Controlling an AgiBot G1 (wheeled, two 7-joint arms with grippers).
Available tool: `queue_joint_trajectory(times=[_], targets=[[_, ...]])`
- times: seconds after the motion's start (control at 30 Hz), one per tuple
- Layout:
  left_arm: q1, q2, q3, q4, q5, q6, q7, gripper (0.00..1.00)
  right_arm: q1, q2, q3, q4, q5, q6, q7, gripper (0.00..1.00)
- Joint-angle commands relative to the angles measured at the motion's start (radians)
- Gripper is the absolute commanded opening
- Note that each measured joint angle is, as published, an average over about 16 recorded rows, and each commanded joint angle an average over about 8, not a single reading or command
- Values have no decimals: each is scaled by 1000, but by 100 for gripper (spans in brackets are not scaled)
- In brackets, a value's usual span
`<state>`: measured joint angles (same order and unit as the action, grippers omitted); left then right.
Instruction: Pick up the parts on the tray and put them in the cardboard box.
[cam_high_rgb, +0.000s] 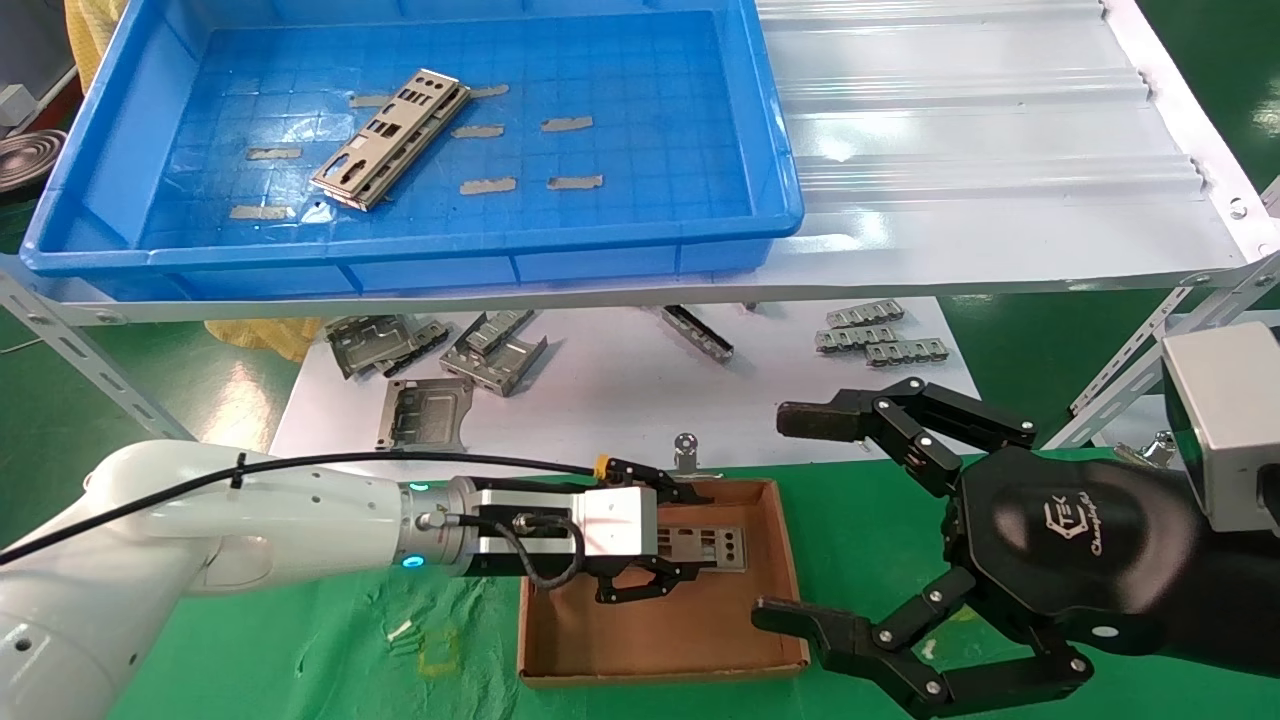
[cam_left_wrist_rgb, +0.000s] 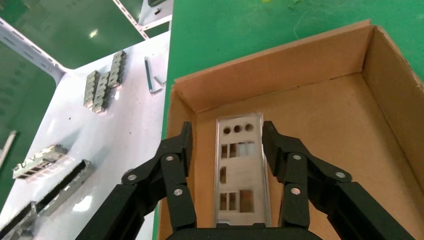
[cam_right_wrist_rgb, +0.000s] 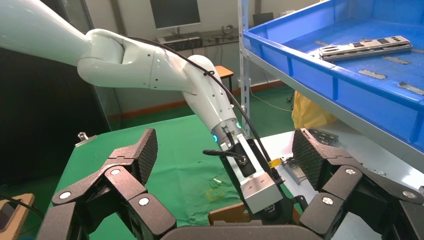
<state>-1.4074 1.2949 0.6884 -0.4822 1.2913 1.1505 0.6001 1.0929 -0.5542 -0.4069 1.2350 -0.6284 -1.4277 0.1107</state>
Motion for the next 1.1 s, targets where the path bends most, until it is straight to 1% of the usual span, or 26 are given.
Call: queue_joint_trajectory(times=[0.03, 0.13, 0.23, 0.47, 0.57, 0.83, 0.97, 1.1], targets=[[-4, 5, -1, 12, -1, -1, 5, 100, 0, 0, 0, 0, 0, 0, 0, 100], [-12, 1, -7, 26, -17, 26, -8, 100, 0, 0, 0, 0, 0, 0, 0, 100], [-21, -11, -17, 42, -43, 72, -44, 100, 0, 0, 0, 0, 0, 0, 0, 100], [-36, -53, -48, 109, -124, 200, -198, 100, 0, 0, 0, 0, 0, 0, 0, 100], [-39, -68, -58, 136, -149, 234, -241, 100, 0, 0, 0, 0, 0, 0, 0, 100], [-43, -75, -62, 149, -160, 248, -249, 100, 0, 0, 0, 0, 0, 0, 0, 100], [-40, -74, -61, 140, -155, 240, -247, 100, 0, 0, 0, 0, 0, 0, 0, 100], [-29, -88, -69, 112, -164, 240, -259, 100, 0, 0, 0, 0, 0, 0, 0, 100]])
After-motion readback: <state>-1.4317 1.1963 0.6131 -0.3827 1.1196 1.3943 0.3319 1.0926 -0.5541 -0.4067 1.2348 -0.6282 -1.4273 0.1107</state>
